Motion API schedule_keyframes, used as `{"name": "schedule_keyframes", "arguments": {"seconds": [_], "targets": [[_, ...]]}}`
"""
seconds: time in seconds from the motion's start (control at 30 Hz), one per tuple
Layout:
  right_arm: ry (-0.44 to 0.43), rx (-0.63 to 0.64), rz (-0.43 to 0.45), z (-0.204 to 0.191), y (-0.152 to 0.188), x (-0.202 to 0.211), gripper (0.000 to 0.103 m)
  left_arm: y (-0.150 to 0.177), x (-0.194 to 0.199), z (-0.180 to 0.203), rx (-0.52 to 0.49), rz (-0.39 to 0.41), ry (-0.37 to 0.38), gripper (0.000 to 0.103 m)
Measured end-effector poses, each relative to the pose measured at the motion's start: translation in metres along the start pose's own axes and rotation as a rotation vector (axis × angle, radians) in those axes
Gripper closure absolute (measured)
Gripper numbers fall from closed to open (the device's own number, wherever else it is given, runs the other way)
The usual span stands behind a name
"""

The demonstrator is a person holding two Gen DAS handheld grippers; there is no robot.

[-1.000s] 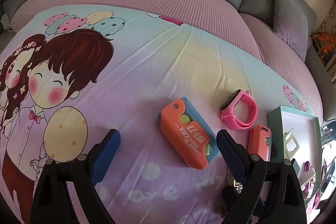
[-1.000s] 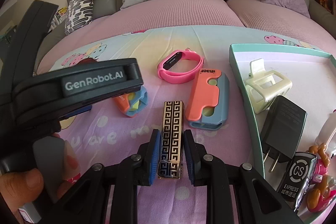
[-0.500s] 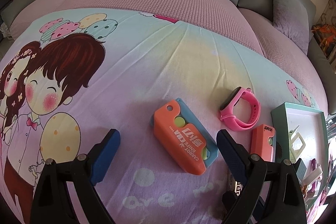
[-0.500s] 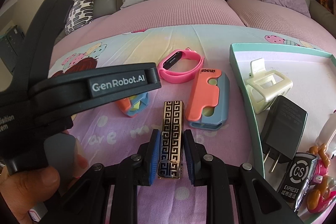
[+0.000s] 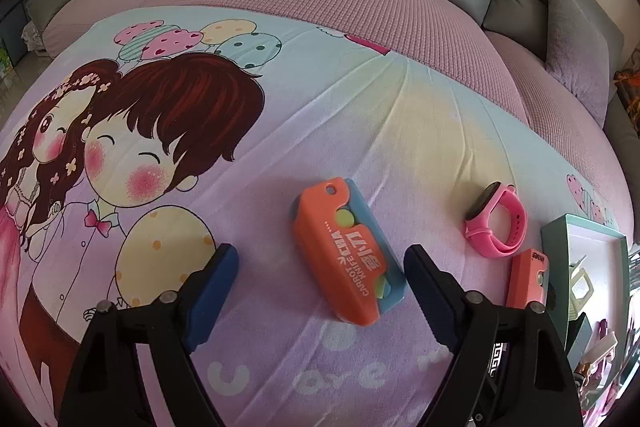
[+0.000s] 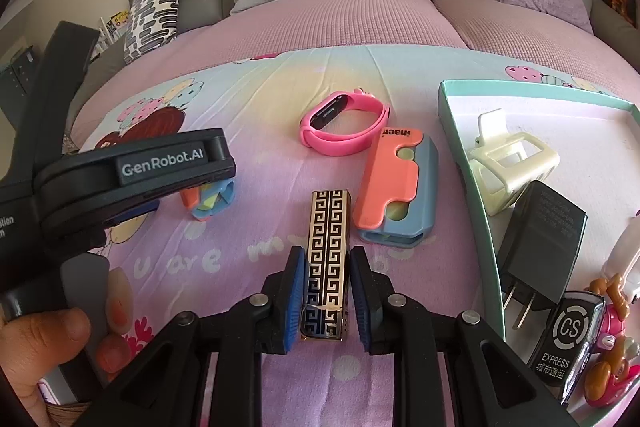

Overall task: Organize rigid objects
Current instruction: 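Grasp the orange-blue carrot knife with the left tool while the right tool holds the case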

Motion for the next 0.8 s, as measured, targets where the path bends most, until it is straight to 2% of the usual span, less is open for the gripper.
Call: {"name": "schedule_keyframes", "arguments": {"seconds": [0.03,0.1,0.3,0.8], "targets": [[0.000,0.001,0.000,-0.001,0.000,-0.001,0.079,0.000,0.001,0.002,-0.005,0.004,0.009,0.030],[0.001,0.002,-0.001,-0.001,0.000,-0.001,0.079,0.001,0.002,0.006,-0.015,0.002,0.035,0.047],[0.001,0.011,-0.005,-0.002,0.000,-0.001,0.079,0.002,0.001,0.010,-0.026,-0.018,0.061,0.057],[-0.023,0.016,-0.019,-0.002,0.003,0.007,0.079,0.029,0.020,0.004,-0.059,-0.066,0.106,0.061]]}}
Point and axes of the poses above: each gripper's, at about its wrist camera, not at the fingertips, and x roughly against the way its jaws point, z to its right, y to its underside, the point moved 1 cm from there along -x, roughly the way its jaws point, and after that the axes turned 8 degrees about x, right-handed, at the moved point
